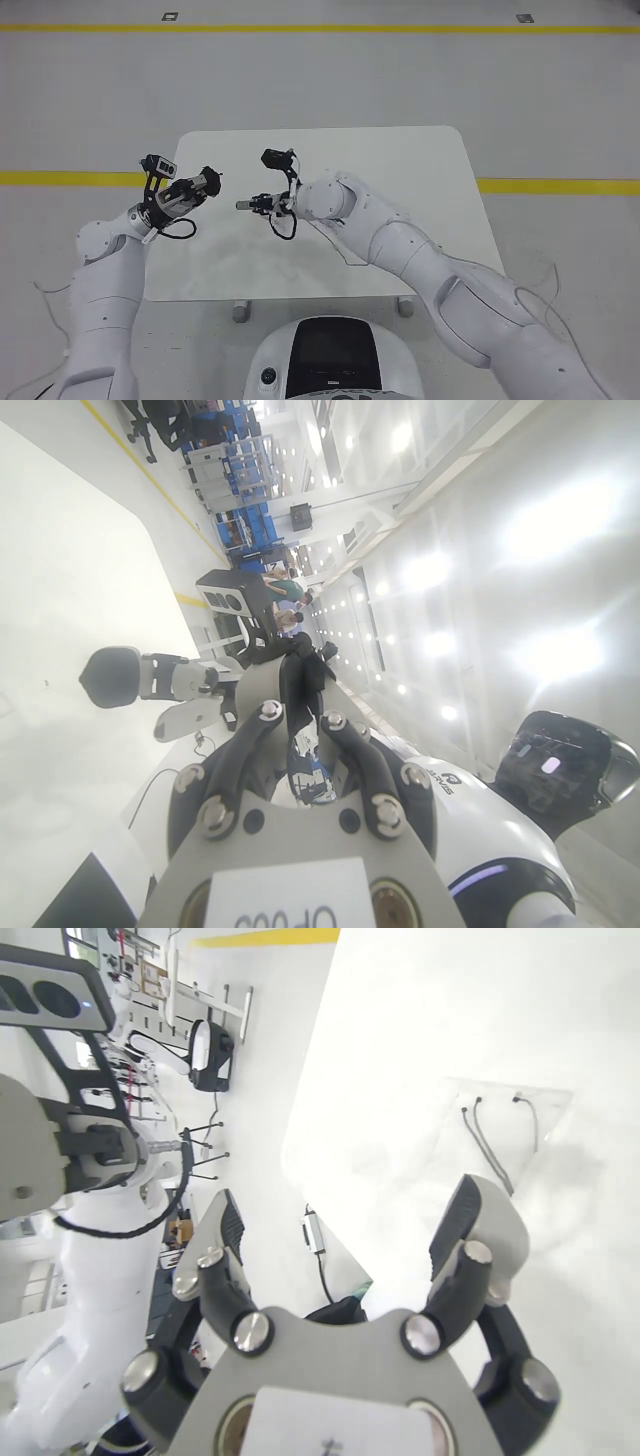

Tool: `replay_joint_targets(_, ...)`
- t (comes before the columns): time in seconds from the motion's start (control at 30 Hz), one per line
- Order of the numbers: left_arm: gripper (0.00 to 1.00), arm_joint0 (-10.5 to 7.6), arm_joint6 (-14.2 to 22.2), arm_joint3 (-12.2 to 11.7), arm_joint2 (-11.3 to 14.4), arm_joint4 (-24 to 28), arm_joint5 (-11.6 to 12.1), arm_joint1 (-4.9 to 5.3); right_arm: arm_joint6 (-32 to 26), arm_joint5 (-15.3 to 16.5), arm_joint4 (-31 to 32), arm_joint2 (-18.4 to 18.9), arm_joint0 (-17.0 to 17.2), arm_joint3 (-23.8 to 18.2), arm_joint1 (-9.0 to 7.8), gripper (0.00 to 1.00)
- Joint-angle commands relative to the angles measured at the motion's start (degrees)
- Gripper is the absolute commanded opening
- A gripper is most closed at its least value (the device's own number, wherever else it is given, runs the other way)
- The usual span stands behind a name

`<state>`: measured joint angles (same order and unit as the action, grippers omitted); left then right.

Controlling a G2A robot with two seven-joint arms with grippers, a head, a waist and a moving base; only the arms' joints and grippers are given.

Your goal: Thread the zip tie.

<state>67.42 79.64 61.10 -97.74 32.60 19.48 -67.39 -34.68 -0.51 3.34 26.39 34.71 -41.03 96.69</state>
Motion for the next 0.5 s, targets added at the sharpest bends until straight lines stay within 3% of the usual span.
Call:
replay_joint_targets(0.0, 0.00, 0.00, 0.00, 0.00, 0.00, 0.00, 0.00, 0.00, 1.40, 0.24, 1.01, -1.38, -0.67, 2.64, 1.68, 1.00)
replay_joint_targets(0.23, 0.00, 0.00, 0.00, 0.00, 0.00, 0.00, 0.00, 0.00, 6.93, -1.15, 4.00, -4.89, -1.47, 12.13, 7.37, 1.00)
replay_joint_targets(0.47, 0.00, 0.00, 0.00, 0.00, 0.00, 0.00, 0.00, 0.00, 7.28, -1.21, 4.38, -5.13, -1.46, 12.67, 7.76, 1.00)
